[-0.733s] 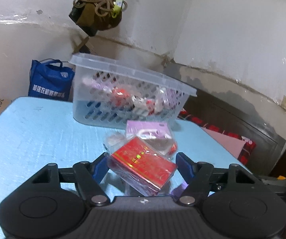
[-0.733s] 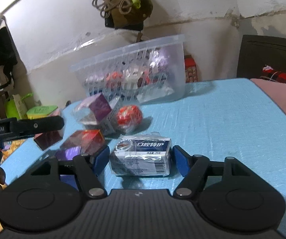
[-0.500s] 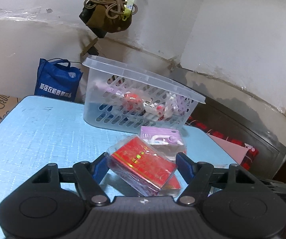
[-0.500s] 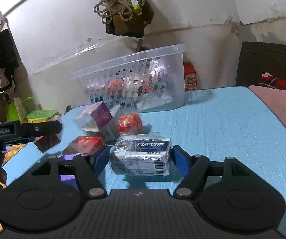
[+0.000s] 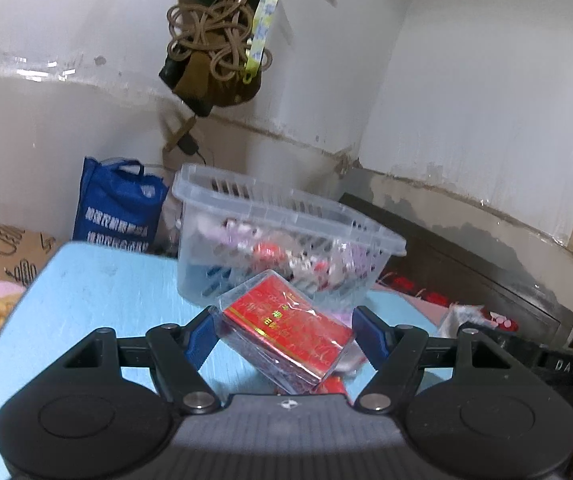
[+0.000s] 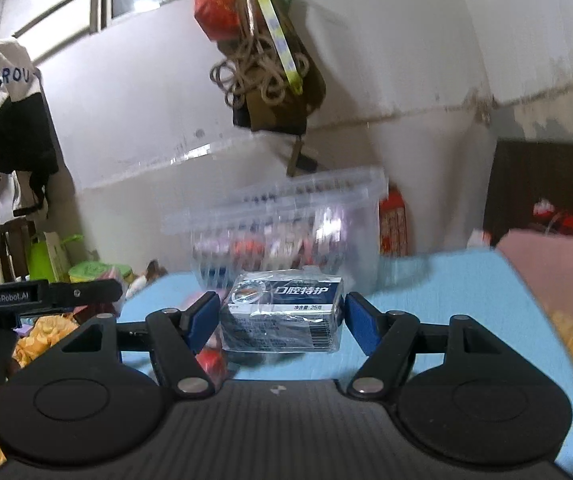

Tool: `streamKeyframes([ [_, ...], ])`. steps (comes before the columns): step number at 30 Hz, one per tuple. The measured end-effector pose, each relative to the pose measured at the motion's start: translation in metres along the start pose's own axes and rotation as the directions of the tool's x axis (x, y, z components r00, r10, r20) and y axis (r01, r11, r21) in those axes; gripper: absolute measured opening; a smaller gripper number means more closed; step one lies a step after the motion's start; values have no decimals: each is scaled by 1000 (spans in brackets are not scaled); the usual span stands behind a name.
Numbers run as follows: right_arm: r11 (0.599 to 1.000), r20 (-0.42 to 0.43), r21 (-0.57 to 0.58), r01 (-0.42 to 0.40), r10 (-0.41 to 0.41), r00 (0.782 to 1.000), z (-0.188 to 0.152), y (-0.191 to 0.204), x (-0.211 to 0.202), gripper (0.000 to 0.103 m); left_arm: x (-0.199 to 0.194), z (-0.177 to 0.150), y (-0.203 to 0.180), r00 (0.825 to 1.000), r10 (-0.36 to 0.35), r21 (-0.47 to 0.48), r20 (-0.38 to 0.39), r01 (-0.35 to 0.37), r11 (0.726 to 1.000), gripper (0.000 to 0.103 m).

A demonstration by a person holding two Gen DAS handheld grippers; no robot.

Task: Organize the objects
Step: 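Lift both items over the basket and release them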

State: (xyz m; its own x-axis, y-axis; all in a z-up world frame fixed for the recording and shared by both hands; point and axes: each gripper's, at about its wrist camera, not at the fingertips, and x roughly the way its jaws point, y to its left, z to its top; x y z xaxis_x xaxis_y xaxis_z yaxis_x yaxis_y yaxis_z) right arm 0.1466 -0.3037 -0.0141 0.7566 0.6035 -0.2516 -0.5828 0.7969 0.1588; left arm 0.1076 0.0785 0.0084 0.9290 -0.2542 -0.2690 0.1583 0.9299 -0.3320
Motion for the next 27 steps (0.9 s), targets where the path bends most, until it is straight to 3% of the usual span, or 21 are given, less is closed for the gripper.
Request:
streamKeyframes([
  [5, 999, 81, -32, -44, 46, 996, 51, -1, 8, 71, 2, 44, -3, 997, -42, 7, 68, 42, 999, 75],
  [8, 988, 104, -16, -155, 156, 982, 88, -6, 34, 71, 21, 85, -7, 990, -71, 23, 119, 69, 997, 75],
  [11, 991, 82, -87, -98, 105, 991, 115, 0, 80, 71, 61, 121, -8, 990, -83, 3, 111, 83, 997, 75],
  [14, 990, 22, -107, -86, 89, 996, 131, -4, 126, 71, 111, 143, -8, 998, -39, 10, 58, 39, 999, 75],
  [17, 987, 29, -154, -53, 58, 998, 134, -7, 155, 73, 150, 151, -5, 1000, -9, 5, -4, 9, 1000, 77],
  [19, 985, 33, -169, -27, 33, 999, 132, -10, 164, 90, 165, 148, -3, 998, 51, 12, -39, -50, 999, 98],
  [21, 992, 24, -122, -34, 37, 999, 126, -18, 165, 94, 176, 142, 1, 994, 41, -10, -98, -42, 999, 98],
  [27, 1000, 2, -10, -8, 8, 1000, 94, -32, 123, 103, 130, 108, 6, 999, 3, -33, -44, -4, 999, 99],
])
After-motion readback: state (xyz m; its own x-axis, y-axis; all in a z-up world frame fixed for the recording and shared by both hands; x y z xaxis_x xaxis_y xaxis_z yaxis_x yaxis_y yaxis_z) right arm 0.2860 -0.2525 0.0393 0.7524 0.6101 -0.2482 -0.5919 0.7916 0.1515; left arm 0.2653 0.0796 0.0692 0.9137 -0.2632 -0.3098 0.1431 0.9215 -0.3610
